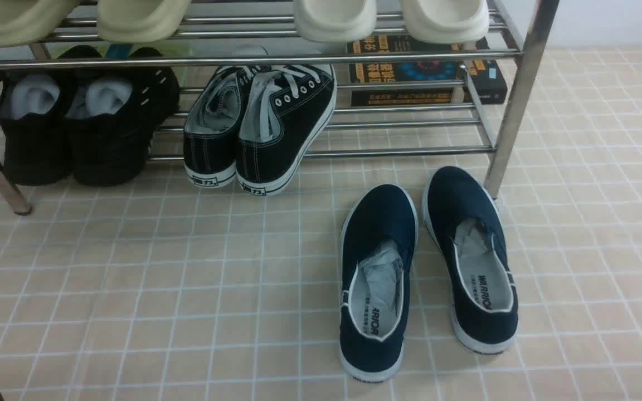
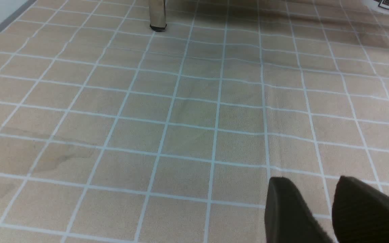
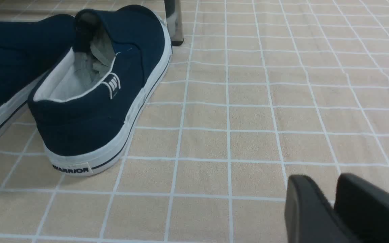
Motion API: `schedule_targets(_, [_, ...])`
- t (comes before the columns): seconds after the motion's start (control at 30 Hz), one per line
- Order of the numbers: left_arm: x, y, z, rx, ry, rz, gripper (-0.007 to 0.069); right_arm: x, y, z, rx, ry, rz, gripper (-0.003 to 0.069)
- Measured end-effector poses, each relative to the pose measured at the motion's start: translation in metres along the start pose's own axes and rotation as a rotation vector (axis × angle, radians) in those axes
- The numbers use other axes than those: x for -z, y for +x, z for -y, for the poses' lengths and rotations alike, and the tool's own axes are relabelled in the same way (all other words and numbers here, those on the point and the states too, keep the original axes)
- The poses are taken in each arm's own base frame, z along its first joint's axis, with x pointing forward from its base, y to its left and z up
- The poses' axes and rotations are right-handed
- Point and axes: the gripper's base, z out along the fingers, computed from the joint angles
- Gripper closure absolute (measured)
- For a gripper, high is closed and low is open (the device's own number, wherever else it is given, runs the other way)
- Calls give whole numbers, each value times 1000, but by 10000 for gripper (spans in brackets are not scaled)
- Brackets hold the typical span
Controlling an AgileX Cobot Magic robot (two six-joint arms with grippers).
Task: Take the shoes off the shelf from the light coffee tablecloth by hand.
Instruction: 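Grasp a shoe standing on the lower shelf of the shoe rack with the left gripper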
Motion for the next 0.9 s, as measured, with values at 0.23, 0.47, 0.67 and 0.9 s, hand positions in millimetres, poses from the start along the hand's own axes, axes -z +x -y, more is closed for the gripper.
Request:
schedule_targets(0.23, [0, 0, 0, 0, 0, 0, 384, 0, 0, 0, 0, 0, 0, 491])
schedule_targets(0.47, [0, 0, 0, 0, 0, 0, 384, 0, 0, 0, 0, 0, 0, 484])
schedule_targets(0.67, [0, 0, 0, 0, 0, 0, 384, 0, 0, 0, 0, 0, 0, 475])
schedule_targets(0.9, [0, 0, 0, 0, 0, 0, 384, 0, 0, 0, 0, 0, 0, 462])
